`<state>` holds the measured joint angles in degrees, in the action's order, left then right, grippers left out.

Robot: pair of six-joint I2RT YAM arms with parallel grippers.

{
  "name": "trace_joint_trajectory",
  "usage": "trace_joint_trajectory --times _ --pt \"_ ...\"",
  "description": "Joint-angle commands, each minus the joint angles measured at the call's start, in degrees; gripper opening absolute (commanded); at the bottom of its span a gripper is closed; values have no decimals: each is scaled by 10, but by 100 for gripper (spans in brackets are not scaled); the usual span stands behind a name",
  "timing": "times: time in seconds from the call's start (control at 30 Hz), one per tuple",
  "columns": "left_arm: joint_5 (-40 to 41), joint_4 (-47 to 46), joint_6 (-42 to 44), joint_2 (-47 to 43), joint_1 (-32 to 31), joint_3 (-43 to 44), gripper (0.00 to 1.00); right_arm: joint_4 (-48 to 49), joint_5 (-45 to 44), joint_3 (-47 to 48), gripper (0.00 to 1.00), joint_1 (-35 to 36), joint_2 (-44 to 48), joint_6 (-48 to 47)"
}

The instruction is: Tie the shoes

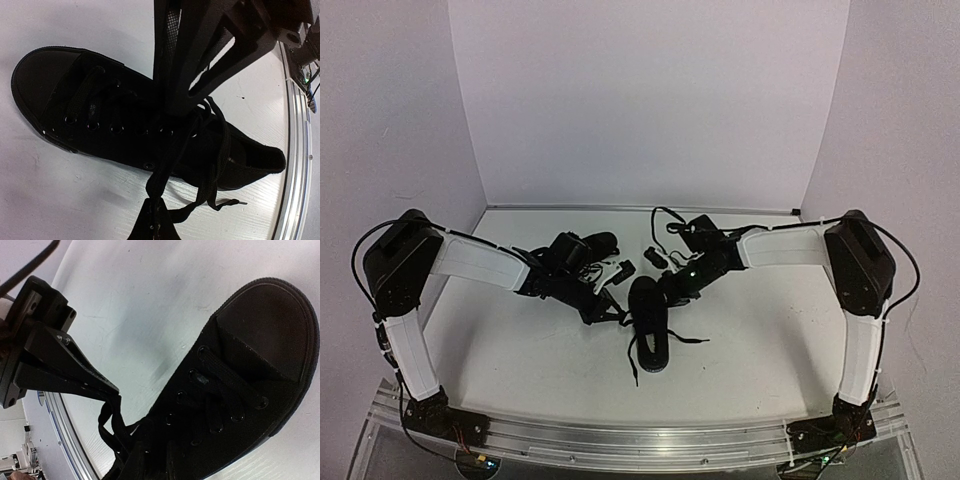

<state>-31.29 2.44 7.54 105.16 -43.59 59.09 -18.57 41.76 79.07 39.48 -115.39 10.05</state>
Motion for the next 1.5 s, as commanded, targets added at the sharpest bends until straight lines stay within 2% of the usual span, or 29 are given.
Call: trace_joint_trajectory --times 0.0,0.07,0.47,0.8,0.97,1.03,1.17,1.3,1.47 --pt "5 -7 10 -20 -3 3 0 -16 -12 14 5 2 1 -12" --pt "9 -7 11 -20 -3 3 0 -17 -19 9 0 2 11 -13" --pt "35 -39 -7 -14 -3 -20 0 49 -39 -89 0 2 106 5" --pt "90 -33 -4 -14 -3 -15 0 109 -24 -144 0 1 126 27" --pt "122 -50 25 -46 -21 -28 10 120 -20 -135 0 1 117 39" --pt "135 -59 33 -62 -27 -35 17 120 -19 -131 0 1 113 41" --pt "150 -101 43 -111 -30 -64 22 121 -22 -129 0 1 108 45" --pt "151 -129 135 -162 -67 -98 25 121 -26 -130 0 1 107 47" --pt "156 -43 226 -132 -103 -41 24 126 -20 -131 0 -2 106 54"
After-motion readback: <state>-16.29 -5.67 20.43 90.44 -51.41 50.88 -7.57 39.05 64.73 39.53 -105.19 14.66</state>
